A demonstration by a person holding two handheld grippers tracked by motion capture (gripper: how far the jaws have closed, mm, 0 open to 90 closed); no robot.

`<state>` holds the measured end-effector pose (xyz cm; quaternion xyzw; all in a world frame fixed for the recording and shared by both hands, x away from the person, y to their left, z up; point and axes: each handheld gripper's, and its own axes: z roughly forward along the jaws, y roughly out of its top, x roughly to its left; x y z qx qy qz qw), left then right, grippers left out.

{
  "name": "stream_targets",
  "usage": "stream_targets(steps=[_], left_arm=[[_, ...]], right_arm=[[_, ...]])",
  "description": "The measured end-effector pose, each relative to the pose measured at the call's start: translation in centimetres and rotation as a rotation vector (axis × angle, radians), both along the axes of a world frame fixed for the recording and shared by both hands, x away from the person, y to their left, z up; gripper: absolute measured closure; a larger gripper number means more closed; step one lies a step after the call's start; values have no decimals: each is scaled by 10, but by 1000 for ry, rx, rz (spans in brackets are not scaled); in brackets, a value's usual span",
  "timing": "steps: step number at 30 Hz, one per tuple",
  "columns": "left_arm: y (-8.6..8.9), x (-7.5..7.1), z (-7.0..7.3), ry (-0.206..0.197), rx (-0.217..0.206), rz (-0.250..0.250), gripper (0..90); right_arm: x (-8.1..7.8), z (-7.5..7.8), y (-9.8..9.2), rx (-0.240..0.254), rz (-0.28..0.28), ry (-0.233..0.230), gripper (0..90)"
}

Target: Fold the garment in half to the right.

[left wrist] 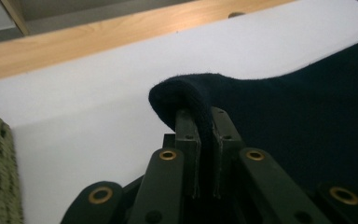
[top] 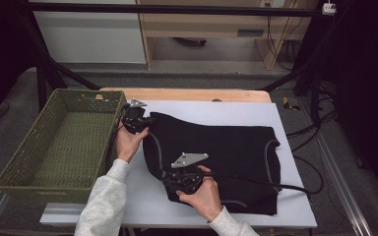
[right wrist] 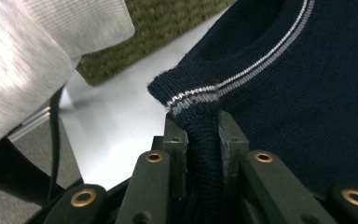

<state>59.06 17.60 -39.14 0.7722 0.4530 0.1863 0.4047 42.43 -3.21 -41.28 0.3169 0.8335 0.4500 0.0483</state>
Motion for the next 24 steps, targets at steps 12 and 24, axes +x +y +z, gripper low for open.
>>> stream_targets(steps=[12,24], left_arm=[[4,-5,34,-35,7,3,840],[16,-15,62,-67,19,19,840]], right_arm=[[1,26,-4,71,5,-57,777],[0,41,4,118,25,-87,777]])
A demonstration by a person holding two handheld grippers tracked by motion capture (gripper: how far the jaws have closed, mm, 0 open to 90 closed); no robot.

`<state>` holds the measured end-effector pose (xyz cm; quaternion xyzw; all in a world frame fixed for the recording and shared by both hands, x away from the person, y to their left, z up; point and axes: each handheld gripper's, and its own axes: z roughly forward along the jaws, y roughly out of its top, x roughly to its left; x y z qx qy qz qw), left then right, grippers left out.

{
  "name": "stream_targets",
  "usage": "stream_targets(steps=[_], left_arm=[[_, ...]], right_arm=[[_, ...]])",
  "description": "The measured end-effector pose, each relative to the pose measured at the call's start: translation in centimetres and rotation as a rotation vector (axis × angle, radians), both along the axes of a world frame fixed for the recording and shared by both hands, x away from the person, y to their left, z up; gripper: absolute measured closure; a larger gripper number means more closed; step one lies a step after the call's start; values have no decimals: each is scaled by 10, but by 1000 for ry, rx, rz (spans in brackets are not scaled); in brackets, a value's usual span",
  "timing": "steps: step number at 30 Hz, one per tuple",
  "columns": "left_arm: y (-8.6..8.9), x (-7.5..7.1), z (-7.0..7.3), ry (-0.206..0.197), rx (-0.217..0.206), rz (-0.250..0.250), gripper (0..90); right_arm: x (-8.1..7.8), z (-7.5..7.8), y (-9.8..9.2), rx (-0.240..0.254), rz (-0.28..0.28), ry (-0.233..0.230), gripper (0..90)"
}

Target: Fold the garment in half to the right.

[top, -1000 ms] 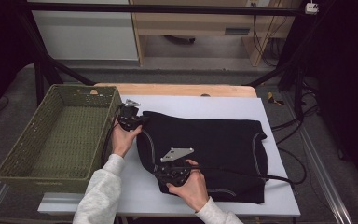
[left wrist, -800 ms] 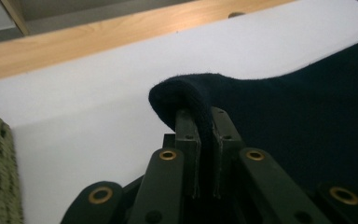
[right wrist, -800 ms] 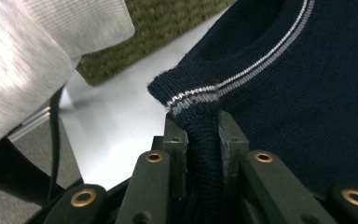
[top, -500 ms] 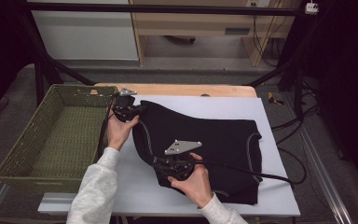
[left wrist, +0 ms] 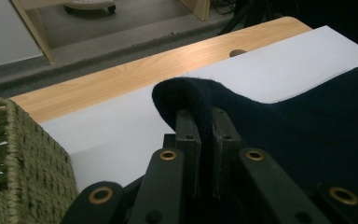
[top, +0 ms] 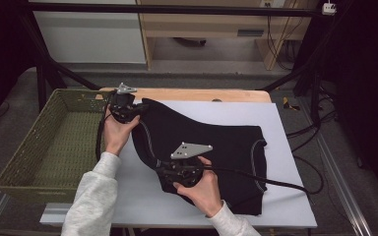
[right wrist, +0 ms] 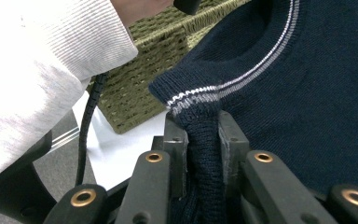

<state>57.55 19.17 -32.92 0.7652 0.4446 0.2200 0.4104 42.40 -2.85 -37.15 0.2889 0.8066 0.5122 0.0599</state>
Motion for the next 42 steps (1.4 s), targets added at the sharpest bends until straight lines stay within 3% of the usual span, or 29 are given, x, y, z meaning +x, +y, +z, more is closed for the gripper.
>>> stream_targets(steps=[16,32,42], left_arm=[[7,-10,40,-44,15,12,841],[22,-19,59,-57,32,36,843],[29,-19,74,-52,78,51,843]], right_arm=[[-2,20,5,53,15,-39,778],[-3,30,15,73,44,-51,778],[0,34,18,109,47,-52,778]])
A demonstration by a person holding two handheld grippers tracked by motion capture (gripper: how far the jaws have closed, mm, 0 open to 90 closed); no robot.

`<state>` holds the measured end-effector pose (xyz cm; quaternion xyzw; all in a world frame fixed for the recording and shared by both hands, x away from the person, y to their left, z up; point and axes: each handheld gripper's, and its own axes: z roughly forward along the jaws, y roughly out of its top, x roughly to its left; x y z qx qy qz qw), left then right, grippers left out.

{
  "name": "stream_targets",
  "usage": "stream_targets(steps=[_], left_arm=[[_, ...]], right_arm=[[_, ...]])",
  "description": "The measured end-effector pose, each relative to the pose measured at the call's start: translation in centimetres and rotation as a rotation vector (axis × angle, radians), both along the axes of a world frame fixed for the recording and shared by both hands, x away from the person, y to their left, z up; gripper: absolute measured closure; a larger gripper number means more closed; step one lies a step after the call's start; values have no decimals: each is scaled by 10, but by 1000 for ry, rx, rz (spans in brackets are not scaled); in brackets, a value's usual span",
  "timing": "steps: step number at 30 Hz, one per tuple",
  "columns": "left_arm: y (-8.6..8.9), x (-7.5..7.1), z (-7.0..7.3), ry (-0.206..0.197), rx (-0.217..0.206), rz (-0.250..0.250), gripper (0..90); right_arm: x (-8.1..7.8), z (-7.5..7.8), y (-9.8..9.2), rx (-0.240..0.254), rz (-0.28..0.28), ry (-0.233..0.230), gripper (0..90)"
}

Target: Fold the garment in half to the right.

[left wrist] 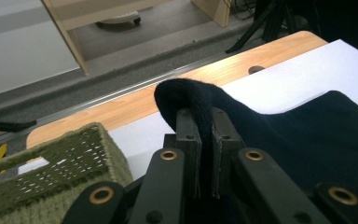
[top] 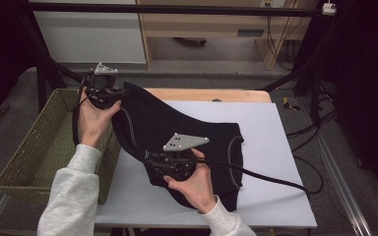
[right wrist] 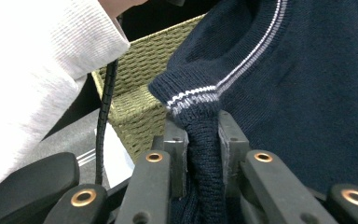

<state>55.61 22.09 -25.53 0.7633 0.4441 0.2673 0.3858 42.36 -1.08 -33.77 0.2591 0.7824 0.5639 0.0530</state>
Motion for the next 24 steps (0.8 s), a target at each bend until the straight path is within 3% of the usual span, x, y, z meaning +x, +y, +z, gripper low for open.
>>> stream_targets(steps=[14,17,24], left_arm=[[25,-4,-1,26,16,47,843],[22,-3,-1,27,17,46,843],[-14,9,-3,41,33,27,842]], right_arm=[[2,-3,23,20,13,3,778],[1,-4,22,16,0,-7,777],[-9,-12,10,35,-84,-26,777]])
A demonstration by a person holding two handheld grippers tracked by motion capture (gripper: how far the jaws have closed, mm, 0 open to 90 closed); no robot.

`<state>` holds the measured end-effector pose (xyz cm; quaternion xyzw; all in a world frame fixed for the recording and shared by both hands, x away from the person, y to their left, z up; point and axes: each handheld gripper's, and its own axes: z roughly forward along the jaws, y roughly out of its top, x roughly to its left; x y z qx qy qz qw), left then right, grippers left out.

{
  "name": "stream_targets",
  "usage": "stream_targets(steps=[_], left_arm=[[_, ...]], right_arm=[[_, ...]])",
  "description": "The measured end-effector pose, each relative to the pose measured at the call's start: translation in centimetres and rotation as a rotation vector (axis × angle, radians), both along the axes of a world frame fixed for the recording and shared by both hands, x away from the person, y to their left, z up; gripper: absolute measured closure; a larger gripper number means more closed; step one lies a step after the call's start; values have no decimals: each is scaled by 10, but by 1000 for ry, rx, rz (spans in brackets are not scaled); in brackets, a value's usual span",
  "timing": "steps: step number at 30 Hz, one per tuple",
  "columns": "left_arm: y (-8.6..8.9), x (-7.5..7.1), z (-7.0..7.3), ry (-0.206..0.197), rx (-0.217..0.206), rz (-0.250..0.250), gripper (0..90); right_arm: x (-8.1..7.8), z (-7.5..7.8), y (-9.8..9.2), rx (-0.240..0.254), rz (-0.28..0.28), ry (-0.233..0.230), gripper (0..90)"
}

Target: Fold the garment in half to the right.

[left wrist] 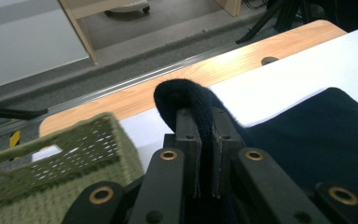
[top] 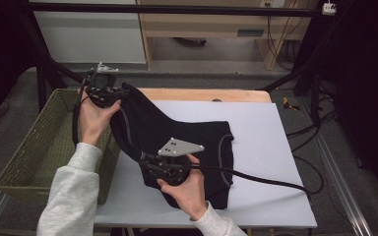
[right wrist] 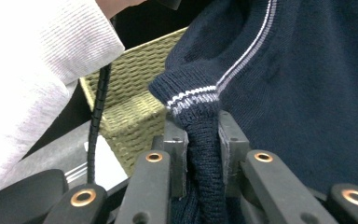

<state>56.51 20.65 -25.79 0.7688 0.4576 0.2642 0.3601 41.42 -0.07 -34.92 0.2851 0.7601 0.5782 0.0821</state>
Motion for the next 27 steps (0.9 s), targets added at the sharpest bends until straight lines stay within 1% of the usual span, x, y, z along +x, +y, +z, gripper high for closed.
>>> stream_targets(steps=[4,6,7,8,9,10,11,13,16,21,23,25,26,27], left_arm=[[-24,6,-1,-1,10,-14,842],[-35,9,-2,-7,11,-27,842],[-35,9,-2,-7,11,-27,842],[-41,11,-3,-6,10,-33,842],[-53,13,-6,-3,9,-44,842],[-58,15,-7,-1,11,-53,842],[-58,15,-7,-1,11,-53,842],[-75,17,-11,1,18,-73,842],[-91,20,-15,4,25,-92,842],[-116,27,-25,13,57,-107,842],[-122,29,-29,19,66,-109,842],[-129,33,-35,34,67,-111,841],[-129,33,-35,34,67,-111,841],[-134,37,-40,46,70,-111,842]], right_arm=[[-5,-6,-15,8,-55,-2,776],[-7,-8,-23,12,-79,-4,776],[-9,-10,-29,9,-92,-11,775],[-9,-10,-29,9,-92,-11,775],[-11,-11,-36,10,-108,-13,775],[-12,-13,-42,9,-118,-17,775],[-12,-14,-47,9,-125,-11,775],[-13,-17,-55,13,-138,-3,774],[-16,-22,-68,18,-169,0,774],[-19,-28,-80,11,-209,6,772],[-19,-32,-83,9,-223,5,772],[-19,-35,-86,3,-236,3,771],[-18,-37,-89,-2,-243,10,771],[-18,-39,-90,-7,-247,7,770]])
